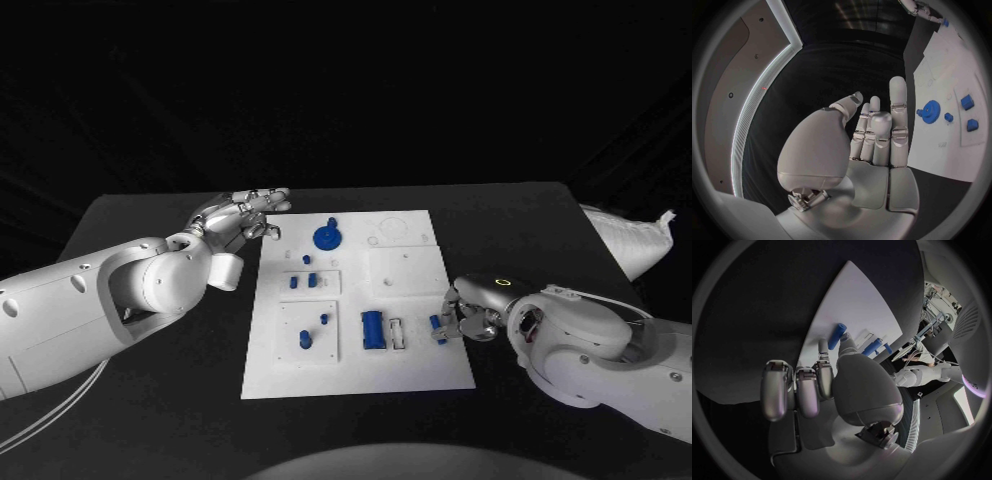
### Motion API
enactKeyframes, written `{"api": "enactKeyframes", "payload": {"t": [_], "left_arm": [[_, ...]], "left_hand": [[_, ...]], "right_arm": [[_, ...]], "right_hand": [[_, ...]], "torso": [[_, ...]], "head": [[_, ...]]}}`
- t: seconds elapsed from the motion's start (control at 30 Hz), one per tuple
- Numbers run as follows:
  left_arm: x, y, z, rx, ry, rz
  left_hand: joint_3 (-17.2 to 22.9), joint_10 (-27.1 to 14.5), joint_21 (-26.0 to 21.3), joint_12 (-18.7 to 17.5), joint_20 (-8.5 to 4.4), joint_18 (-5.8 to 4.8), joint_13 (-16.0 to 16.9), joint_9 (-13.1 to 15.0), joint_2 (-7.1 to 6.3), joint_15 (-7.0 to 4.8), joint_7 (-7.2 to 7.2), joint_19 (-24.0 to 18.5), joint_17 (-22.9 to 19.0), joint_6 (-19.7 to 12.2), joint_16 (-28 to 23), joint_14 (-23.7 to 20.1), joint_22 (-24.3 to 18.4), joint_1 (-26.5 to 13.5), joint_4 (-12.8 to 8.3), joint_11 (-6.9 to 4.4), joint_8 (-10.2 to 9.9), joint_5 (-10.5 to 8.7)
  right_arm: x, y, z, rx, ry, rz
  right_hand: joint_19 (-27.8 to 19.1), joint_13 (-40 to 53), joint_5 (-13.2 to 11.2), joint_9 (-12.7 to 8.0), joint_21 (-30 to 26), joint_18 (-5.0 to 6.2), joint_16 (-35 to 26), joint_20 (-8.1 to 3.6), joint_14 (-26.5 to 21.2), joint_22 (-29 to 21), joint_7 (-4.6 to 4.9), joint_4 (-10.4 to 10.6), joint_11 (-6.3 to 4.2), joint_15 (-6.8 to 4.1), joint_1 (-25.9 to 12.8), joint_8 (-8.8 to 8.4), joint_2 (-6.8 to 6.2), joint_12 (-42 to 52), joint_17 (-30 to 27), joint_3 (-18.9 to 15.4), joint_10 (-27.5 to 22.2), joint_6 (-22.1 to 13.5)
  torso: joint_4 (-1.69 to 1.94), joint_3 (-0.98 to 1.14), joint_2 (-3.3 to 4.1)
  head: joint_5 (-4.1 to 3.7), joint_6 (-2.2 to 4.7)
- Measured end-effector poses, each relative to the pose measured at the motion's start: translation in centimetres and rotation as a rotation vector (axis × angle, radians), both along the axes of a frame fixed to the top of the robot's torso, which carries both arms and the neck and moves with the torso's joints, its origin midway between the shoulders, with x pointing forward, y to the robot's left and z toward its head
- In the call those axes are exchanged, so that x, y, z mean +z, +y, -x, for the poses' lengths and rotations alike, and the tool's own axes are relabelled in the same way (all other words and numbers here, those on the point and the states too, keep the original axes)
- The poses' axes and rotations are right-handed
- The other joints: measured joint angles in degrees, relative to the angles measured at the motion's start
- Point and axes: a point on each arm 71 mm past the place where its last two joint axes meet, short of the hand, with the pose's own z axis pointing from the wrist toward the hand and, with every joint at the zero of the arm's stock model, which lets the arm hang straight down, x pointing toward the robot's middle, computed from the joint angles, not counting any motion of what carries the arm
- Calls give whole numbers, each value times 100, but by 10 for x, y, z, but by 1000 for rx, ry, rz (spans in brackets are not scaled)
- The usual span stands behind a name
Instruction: Assemble the parts on the task board
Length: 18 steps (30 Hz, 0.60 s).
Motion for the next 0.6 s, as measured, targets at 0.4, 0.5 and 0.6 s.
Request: {"api": "enactKeyframes", "payload": {"t": [0.4, 0.5, 0.6], "left_arm": [[0, 1, 0, 1, 0, 0], [0, 1, 0, 0, 0, 0], [0, 1, 0, 1, 1, 0]], "left_hand": [[0, -42, 0, 0, 0, 0, -1, 0, 0, 0, 0, 0, 1, 0, 0, 0, 0, 0, 0, -1, 0, 0], [0, -42, 0, 0, 0, 0, -1, 0, 0, 0, 0, 0, 1, 0, 0, 0, 1, 0, 0, -1, 0, 0], [0, -42, 0, 0, 0, 0, -1, 0, 0, 0, 0, 0, 1, 0, 0, 0, 1, 0, 0, -1, 0, 0]], "right_arm": [[-2, 11, -4, 31, -25, 12], [-1, 14, -5, 45, -37, 23], [-1, 16, -5, 59, -46, 40]], "right_hand": [[0, 51, -714, -16, 0, 0, 0, 0, 0, -1, 10, -297, 40, -27, 270, -156, -102, 1, -1, 517, -41, 91], [0, 51, -741, -16, 2, -64, 0, 0, 0, -1, 10, -423, 40, -27, 367, -211, -199, 1, -1, 674, -41, 91], [0, 51, -742, -16, 23, -89, 0, 0, 0, -2, -8, -539, 41, -27, 436, -237, -268, -27, -1, 810, -41, 109]], "torso": [[-3, 3, 0], [-2, 3, -2], [-2, 3, -4]], "head": [[13, -14], [13, -18], [16, -25]]}}
